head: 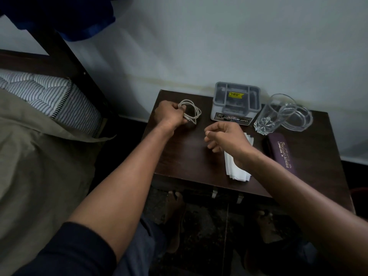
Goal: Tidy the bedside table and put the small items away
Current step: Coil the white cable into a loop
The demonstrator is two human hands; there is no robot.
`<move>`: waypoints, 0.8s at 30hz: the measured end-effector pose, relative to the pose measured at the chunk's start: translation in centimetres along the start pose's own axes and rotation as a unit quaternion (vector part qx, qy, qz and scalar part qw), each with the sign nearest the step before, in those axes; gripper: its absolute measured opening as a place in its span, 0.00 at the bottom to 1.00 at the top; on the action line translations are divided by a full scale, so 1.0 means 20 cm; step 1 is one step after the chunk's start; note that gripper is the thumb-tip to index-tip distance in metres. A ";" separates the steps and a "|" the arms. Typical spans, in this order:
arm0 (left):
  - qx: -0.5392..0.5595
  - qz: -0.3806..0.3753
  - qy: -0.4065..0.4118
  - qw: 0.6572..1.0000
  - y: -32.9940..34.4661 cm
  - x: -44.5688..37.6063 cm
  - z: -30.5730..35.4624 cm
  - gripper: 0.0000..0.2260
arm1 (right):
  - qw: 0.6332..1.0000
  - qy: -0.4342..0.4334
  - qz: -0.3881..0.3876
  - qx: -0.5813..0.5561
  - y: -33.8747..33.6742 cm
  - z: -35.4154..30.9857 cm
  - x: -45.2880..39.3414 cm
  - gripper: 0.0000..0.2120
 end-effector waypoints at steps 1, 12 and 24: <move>0.009 0.008 -0.005 1.000 0.02 -0.01 -0.01 0.06 | 1.000 0.002 0.005 -0.002 0.00 0.00 -0.01 0.05; -0.079 0.017 0.046 0.996 0.12 -0.04 -0.07 0.08 | 0.998 0.020 0.047 -0.033 -0.02 0.02 -0.06 0.03; 0.031 0.055 -0.044 0.997 0.19 0.38 0.03 0.14 | 0.990 -0.030 0.110 0.083 -0.20 -0.02 -0.03 0.12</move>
Point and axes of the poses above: each hand's wrist, its own x-axis away from the middle knuckle, its own y-axis out of the palm, z = x × y, the point moved 7 cm from there along -x, towards the middle knuckle, and after that the axes turned 3 degrees about z, right-handed, at the moved point
